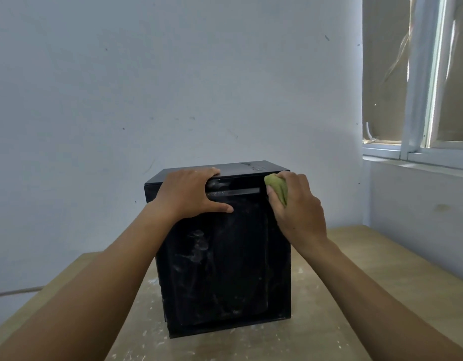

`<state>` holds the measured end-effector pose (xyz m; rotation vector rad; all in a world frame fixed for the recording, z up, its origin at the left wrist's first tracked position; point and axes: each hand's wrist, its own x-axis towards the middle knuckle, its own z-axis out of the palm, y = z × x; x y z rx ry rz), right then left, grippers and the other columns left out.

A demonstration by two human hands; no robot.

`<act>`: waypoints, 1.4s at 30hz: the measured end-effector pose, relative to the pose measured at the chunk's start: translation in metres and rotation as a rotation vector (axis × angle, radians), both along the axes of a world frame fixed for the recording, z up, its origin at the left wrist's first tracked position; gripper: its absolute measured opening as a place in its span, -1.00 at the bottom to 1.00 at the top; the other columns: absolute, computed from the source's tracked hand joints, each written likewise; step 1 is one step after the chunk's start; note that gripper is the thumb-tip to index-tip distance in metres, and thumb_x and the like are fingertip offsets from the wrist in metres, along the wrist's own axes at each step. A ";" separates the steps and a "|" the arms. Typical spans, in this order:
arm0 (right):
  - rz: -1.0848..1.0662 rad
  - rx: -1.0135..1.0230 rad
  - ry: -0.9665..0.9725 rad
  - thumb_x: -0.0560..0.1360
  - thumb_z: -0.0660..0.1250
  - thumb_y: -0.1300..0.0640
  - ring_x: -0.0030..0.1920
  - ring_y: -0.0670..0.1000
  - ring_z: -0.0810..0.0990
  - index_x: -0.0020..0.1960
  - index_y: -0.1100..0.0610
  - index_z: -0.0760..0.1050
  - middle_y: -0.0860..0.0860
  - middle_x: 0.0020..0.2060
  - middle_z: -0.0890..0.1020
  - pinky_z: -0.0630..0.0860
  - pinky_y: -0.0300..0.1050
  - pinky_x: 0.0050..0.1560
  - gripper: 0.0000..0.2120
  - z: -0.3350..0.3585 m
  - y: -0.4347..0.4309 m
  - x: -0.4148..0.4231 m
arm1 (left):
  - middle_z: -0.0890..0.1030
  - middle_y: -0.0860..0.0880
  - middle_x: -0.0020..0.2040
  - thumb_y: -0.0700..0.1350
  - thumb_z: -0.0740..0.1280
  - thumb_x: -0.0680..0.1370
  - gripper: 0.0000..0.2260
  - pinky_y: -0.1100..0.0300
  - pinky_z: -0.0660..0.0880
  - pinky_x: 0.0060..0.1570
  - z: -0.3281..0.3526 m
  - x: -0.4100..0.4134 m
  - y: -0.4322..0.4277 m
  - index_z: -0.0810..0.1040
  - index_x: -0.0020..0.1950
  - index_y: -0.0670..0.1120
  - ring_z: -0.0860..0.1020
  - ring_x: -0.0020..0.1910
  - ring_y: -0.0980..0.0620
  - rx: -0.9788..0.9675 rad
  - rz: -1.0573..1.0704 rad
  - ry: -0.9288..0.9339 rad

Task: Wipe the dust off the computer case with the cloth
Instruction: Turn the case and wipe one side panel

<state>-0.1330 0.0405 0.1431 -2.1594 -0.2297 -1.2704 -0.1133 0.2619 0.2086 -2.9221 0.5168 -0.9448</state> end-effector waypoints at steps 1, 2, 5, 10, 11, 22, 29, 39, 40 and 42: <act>0.023 0.024 0.010 0.58 0.24 -0.05 -0.15 0.22 0.55 0.21 0.08 0.39 0.03 0.08 0.48 0.47 -0.01 -0.19 -0.72 0.001 0.006 -0.001 | 0.53 0.13 0.34 0.53 0.32 0.24 -0.10 0.10 0.42 0.20 -0.001 0.001 0.000 0.37 0.46 0.08 0.51 0.29 0.04 -0.005 -0.001 -0.012; 0.044 0.037 0.015 0.58 0.24 -0.05 -0.13 0.22 0.55 0.20 0.09 0.38 0.02 0.09 0.49 0.45 -0.01 -0.19 -0.71 0.002 0.015 -0.001 | 0.53 0.13 0.34 0.53 0.33 0.24 -0.10 0.10 0.42 0.20 -0.002 0.002 0.000 0.37 0.46 0.09 0.51 0.29 0.04 -0.011 -0.001 -0.020; 0.084 0.006 -0.021 0.57 0.25 -0.05 -0.16 0.16 0.56 0.19 0.11 0.39 0.01 0.06 0.52 0.36 -0.08 -0.25 -0.70 0.004 0.039 -0.003 | 0.54 0.15 0.33 0.54 0.31 0.23 -0.10 0.12 0.42 0.19 -0.003 0.004 0.000 0.38 0.46 0.10 0.52 0.27 0.07 -0.016 -0.006 -0.031; 0.089 -0.098 -0.045 0.57 0.25 -0.06 -0.21 0.17 0.57 0.16 0.12 0.41 0.01 0.02 0.53 0.50 -0.01 -0.28 -0.71 0.008 0.047 -0.003 | 0.57 0.14 0.28 0.52 0.34 0.23 -0.13 0.13 0.42 0.16 -0.004 0.004 0.000 0.40 0.43 0.10 0.54 0.22 0.07 -0.037 -0.029 -0.039; 0.065 -0.097 -0.040 0.57 0.23 -0.07 -0.20 0.18 0.56 0.14 0.11 0.41 0.01 0.02 0.53 0.48 -0.01 -0.25 -0.72 0.009 0.042 -0.001 | 0.56 0.14 0.29 0.52 0.34 0.23 -0.12 0.12 0.41 0.17 -0.003 0.003 0.000 0.40 0.44 0.10 0.53 0.24 0.06 -0.036 -0.026 -0.038; -0.029 -0.069 0.026 0.58 0.22 -0.04 -0.35 0.09 0.46 0.05 0.10 0.40 -0.01 -0.16 0.45 0.28 -0.20 -0.42 -0.79 -0.034 -0.010 0.002 | 0.51 0.14 0.37 0.53 0.31 0.24 -0.11 0.10 0.40 0.21 -0.003 -0.002 -0.002 0.38 0.46 0.09 0.49 0.32 0.04 -0.021 -0.003 -0.028; 0.018 -0.085 0.071 0.56 0.27 -0.04 -0.31 0.09 0.52 0.13 0.08 0.42 -0.01 -0.08 0.52 0.36 -0.15 -0.38 -0.76 -0.056 -0.009 0.000 | 0.50 0.14 0.38 0.52 0.33 0.25 -0.12 0.11 0.40 0.22 -0.003 -0.004 -0.003 0.38 0.46 0.09 0.48 0.33 0.05 -0.022 0.001 -0.027; -0.033 -0.037 -0.033 0.60 0.20 -0.05 -0.26 0.15 0.50 0.19 0.03 0.39 0.02 -0.01 0.46 0.38 -0.11 -0.27 -0.77 0.025 -0.006 0.007 | 0.50 0.13 0.38 0.52 0.32 0.24 -0.11 0.10 0.41 0.21 -0.003 -0.003 -0.002 0.39 0.46 0.09 0.49 0.32 0.04 -0.021 -0.005 -0.034; -0.035 -0.036 -0.028 0.60 0.20 -0.05 -0.26 0.16 0.50 0.18 0.04 0.39 0.03 -0.01 0.46 0.38 -0.11 -0.28 -0.77 0.024 -0.005 0.007 | 0.51 0.13 0.37 0.52 0.33 0.24 -0.11 0.11 0.41 0.21 -0.003 -0.003 -0.002 0.39 0.46 0.08 0.49 0.32 0.04 -0.023 -0.008 -0.033; -0.033 -0.030 -0.022 0.59 0.21 -0.04 -0.28 0.15 0.49 0.17 0.07 0.40 0.03 -0.02 0.45 0.37 -0.11 -0.29 -0.77 0.018 -0.003 0.004 | 0.51 0.13 0.37 0.51 0.34 0.25 -0.12 0.11 0.40 0.21 -0.004 -0.003 -0.002 0.39 0.46 0.08 0.49 0.32 0.05 -0.025 -0.011 -0.037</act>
